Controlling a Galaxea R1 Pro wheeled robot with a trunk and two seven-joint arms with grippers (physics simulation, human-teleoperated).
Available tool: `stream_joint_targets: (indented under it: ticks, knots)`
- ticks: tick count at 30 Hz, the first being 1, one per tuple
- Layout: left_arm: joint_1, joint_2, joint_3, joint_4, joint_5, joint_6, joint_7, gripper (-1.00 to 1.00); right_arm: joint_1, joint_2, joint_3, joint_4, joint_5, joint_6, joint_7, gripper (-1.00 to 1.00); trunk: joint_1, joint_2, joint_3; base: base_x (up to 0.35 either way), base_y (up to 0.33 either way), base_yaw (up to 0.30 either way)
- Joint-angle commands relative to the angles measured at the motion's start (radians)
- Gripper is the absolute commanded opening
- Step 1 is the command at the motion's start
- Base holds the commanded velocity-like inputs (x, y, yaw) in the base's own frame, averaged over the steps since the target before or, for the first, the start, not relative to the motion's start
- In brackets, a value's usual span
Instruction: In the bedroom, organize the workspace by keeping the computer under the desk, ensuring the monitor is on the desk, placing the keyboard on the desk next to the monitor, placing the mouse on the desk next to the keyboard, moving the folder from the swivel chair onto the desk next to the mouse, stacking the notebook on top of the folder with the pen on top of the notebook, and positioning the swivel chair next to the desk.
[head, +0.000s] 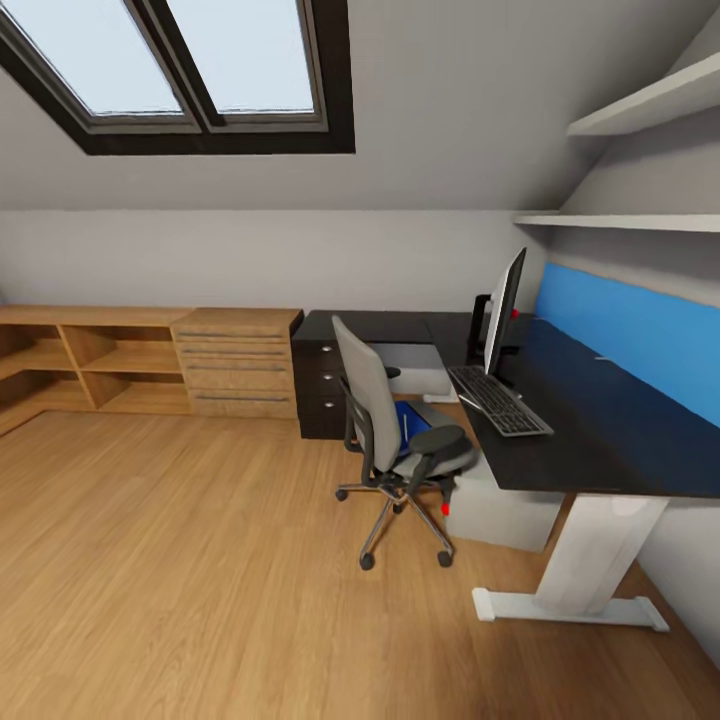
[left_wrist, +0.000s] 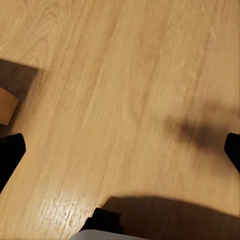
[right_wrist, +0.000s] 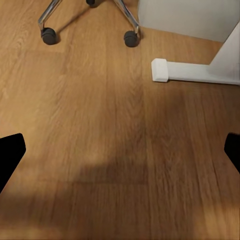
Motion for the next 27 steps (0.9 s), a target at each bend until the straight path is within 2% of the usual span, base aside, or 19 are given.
stream_joint_targets:
  ticks: [1, 27]
  knots:
    - [0.0, -0.001, 0.003, 0.0, 0.004, -0.003, -0.002, 1.0, -0.001, 0.0, 0.0, 0.001, 0.011, -0.001, -0.009, 1.0, 0.004, -0.008, -0.004, 0.0, 0.0, 0.0]
    - [0.0, -0.001, 0.003, 0.0, 0.004, -0.003, -0.002, 1.0, -0.001, 0.002, 0.002, 0.001, 0.011, -0.001, -0.008, 1.0, 0.104, -0.19, -0.086, 0.0, 0.0, 0.0]
